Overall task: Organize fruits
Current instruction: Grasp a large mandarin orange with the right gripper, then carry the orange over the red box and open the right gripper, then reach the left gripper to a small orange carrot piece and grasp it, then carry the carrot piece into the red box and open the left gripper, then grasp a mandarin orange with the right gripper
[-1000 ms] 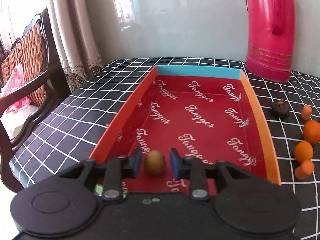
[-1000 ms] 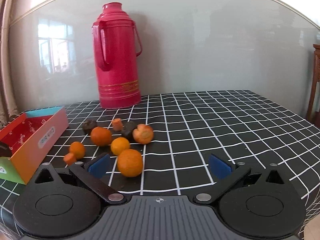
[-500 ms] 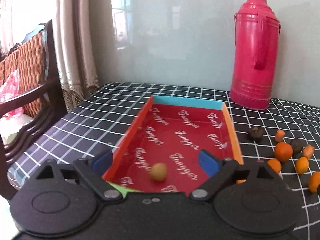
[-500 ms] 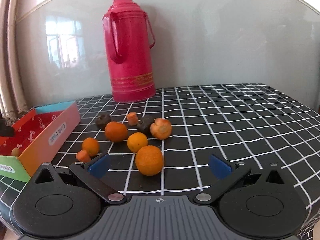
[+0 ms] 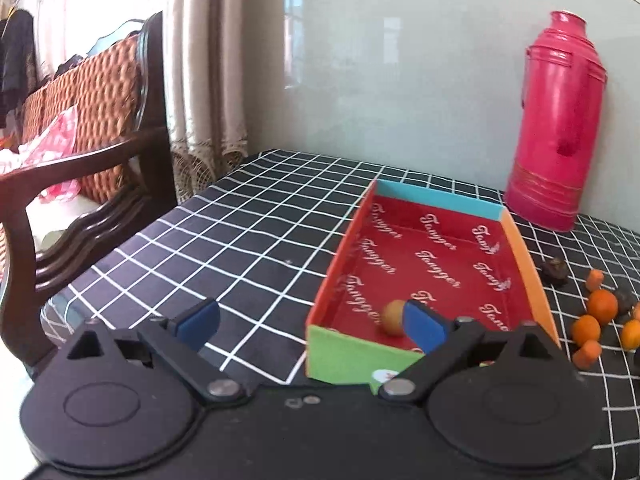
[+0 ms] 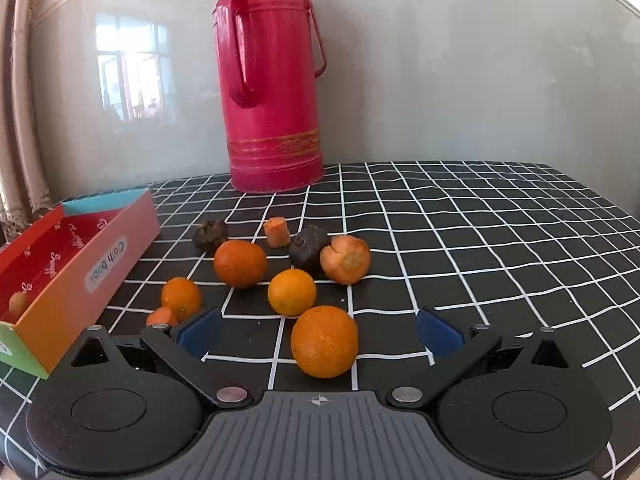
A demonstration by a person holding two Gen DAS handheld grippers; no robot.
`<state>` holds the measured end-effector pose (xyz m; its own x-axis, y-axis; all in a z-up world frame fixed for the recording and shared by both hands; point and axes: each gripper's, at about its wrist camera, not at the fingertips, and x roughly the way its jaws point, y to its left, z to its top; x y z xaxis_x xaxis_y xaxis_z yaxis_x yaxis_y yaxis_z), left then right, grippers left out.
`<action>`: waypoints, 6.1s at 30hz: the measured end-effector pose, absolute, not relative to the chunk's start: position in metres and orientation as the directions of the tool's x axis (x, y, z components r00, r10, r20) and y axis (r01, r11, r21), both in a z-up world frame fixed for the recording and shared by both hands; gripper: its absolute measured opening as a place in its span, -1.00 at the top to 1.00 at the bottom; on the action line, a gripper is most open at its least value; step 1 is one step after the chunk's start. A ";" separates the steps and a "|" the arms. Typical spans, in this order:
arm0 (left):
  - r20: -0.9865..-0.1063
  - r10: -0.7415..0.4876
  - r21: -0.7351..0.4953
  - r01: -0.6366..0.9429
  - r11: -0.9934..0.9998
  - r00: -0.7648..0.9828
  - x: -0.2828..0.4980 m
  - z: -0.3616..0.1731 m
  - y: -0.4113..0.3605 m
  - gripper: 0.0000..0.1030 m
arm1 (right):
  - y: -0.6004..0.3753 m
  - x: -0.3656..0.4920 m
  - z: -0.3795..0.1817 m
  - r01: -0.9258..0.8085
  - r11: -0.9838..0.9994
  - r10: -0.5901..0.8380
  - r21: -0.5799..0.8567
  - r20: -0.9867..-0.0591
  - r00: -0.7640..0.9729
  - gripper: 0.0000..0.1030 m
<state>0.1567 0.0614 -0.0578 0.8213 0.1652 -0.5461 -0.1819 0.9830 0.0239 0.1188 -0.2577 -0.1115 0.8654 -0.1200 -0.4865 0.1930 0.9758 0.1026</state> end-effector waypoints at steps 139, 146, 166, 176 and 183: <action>-0.482 0.033 0.104 0.020 0.994 0.875 0.176 -0.073 -0.066 0.77 | -0.315 0.049 -0.092 0.529 0.845 -0.464 0.077 -0.387 0.797 -1.00; -0.578 0.075 0.057 -0.051 0.997 0.813 0.194 -0.082 -0.041 0.76 | -0.307 0.056 -0.094 0.498 0.864 -0.435 0.074 -0.391 0.811 -1.00; -0.511 0.143 0.068 -0.126 0.990 0.848 0.178 -0.068 -0.018 -0.53 | -0.289 0.064 -0.094 0.386 0.914 -0.309 0.127 -0.398 0.864 -1.00; -0.516 0.233 0.063 -0.235 0.970 0.824 0.170 -0.062 0.025 -0.81 | -0.261 0.076 -0.094 0.272 0.951 -0.203 0.144 -0.370 0.906 -1.00; -0.556 0.258 0.023 -0.295 0.955 0.790 0.165 -0.063 0.061 -0.81 | -0.227 0.089 -0.097 0.154 0.978 -0.090 0.143 -0.375 0.923 -1.00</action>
<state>0.1653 0.0611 -0.0632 0.7903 0.2576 -0.5559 -0.2949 0.9553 0.0234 0.0893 -0.2268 -0.0972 0.9228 -0.0903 -0.3745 0.1536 0.9778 0.1427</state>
